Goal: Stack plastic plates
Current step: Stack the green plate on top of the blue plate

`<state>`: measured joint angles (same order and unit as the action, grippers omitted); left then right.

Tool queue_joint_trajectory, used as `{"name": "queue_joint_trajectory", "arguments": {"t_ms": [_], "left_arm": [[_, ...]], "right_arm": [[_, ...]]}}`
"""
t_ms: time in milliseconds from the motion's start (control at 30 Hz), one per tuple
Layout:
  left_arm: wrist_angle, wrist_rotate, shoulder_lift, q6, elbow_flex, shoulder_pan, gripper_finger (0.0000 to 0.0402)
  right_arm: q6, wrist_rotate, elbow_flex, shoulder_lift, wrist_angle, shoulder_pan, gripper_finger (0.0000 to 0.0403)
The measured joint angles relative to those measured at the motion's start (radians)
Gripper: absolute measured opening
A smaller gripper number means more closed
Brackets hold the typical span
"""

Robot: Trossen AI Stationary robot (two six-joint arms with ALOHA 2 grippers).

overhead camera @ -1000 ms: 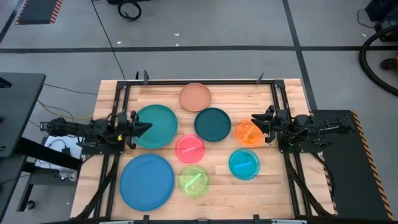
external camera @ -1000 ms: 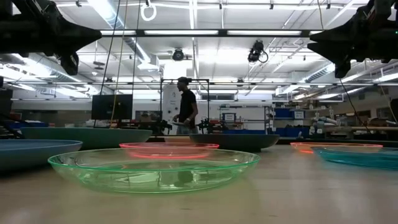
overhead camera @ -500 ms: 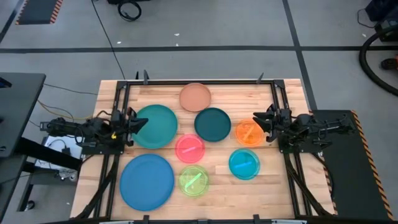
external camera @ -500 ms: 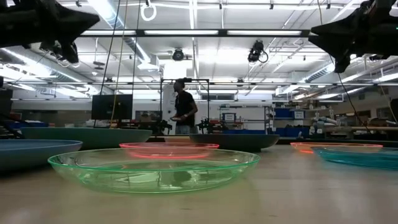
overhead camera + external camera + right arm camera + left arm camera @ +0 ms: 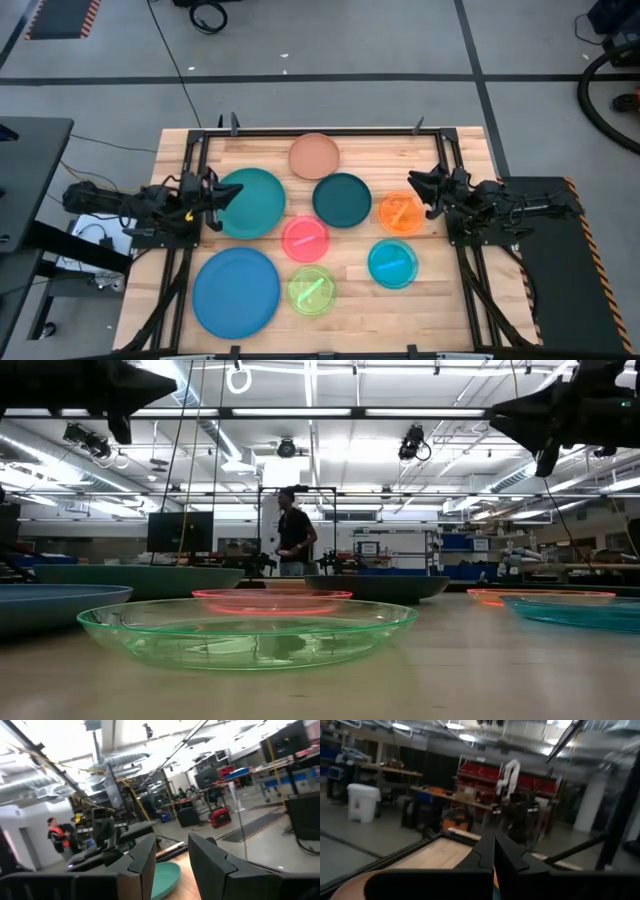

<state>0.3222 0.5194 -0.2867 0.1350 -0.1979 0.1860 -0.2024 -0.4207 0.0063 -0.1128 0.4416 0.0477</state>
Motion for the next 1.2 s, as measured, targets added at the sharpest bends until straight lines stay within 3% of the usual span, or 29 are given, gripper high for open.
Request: {"name": "queue_joint_trajectory", "arguments": {"t_ms": [167,367,800,967,1200], "left_arm": [[-0.145,0.069,-0.176,-0.001,-0.139,0.0,0.0007],[-0.296,0.078,-0.334,0.07,-0.265,0.0,0.0011],[-0.731,0.073,-0.623,0.398,-0.486,0.033,0.0123],[-0.842,0.052,-0.715,0.467,-0.556,0.045,0.0127],[-0.988,-0.001,-0.829,0.516,-0.643,0.041,0.0127]], "right_arm": [[-0.007,0.046,0.016,-0.081,-0.011,-0.029,0.0125],[0.027,0.056,0.073,-0.209,-0.055,-0.032,0.0125],[0.052,0.072,0.163,-0.538,-0.022,-0.02,0.0125],[0.016,0.082,0.21,-0.659,-0.003,0.001,0.0125],[0.021,0.08,0.218,-0.846,0.176,0.046,0.0125]]}}
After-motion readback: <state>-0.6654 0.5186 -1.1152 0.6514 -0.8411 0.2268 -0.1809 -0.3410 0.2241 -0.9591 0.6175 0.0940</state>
